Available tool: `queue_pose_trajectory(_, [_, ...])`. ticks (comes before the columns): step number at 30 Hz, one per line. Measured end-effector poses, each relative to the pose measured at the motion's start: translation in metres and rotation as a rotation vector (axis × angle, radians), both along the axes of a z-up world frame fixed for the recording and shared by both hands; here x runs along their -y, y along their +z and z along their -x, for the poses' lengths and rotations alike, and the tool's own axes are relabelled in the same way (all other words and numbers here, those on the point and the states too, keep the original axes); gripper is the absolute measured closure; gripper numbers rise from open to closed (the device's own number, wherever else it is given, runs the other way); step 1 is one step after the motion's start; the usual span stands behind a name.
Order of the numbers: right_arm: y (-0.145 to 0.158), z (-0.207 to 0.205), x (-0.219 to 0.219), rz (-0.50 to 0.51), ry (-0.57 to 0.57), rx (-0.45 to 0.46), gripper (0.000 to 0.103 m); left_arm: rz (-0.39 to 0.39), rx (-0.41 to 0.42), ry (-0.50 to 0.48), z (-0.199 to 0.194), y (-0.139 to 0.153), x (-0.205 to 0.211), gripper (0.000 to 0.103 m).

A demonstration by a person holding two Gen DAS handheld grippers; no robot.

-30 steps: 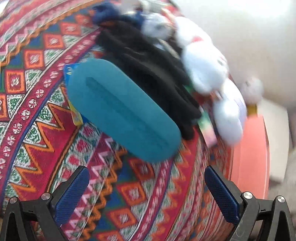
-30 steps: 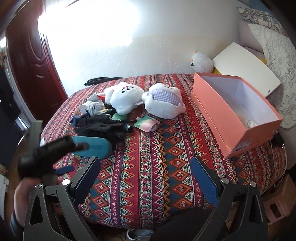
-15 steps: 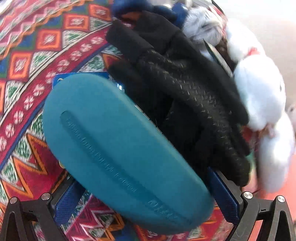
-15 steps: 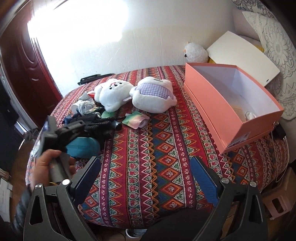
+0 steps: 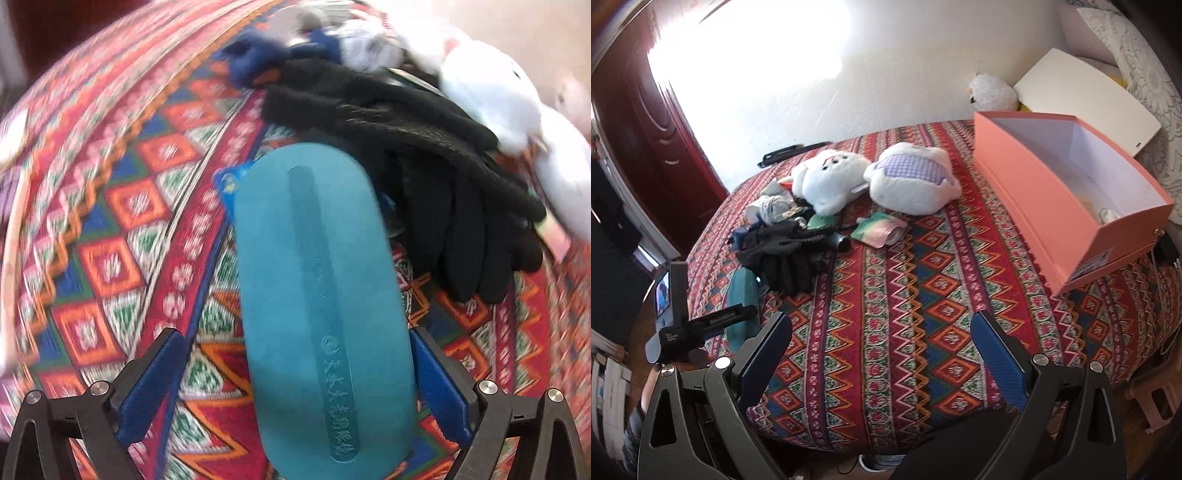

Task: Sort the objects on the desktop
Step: 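Move the left tool to the teal glasses case and grasp it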

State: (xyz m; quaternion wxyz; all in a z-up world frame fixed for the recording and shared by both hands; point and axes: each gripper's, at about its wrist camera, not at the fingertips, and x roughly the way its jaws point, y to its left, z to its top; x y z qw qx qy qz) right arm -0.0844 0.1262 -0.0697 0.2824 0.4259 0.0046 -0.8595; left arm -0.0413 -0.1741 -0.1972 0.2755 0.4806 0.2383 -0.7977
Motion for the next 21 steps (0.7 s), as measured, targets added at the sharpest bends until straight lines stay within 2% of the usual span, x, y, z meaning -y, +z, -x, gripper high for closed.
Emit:
queue_pose_trajectory(4, [-0.003, -0.004, 0.014, -0.004, 0.033, -0.008, 0.004, 0.124, 0.042, -0.042, 0.017, 0.002, -0.018, 0.004])
queue_pose_trajectory(7, [-0.006, -0.003, 0.022, -0.034, 0.041, -0.028, 0.004, 0.129, 0.022, -0.047, 0.015, 0.000, -0.024, 0.000])
queue_pose_trajectory(13, [-0.014, 0.010, 0.032, -0.048, 0.048, -0.026, 0.004, 0.139, -0.020, -0.058, 0.011, -0.002, -0.035, 0.000])
queue_pose_trajectory(15, [-0.018, 0.018, 0.039, -0.056, 0.053, -0.031, 0.004, 0.142, -0.033, -0.061, 0.010, -0.003, -0.039, 0.004])
queue_pose_trajectory(16, [-0.021, 0.022, 0.043, -0.063, 0.058, -0.032, 0.004, 0.144, -0.040, -0.063, 0.009, -0.003, -0.041, 0.016])
queue_pose_trajectory(17, [-0.024, 0.027, 0.047, -0.070, 0.064, -0.032, 0.005, 0.146, -0.047, -0.064, 0.009, -0.003, -0.043, 0.033])
queue_pose_trajectory(21, [-0.037, 0.046, 0.062, -0.096, 0.076, -0.021, 0.013, 0.105, -0.091, -0.075, 0.001, -0.003, -0.041, 0.034])
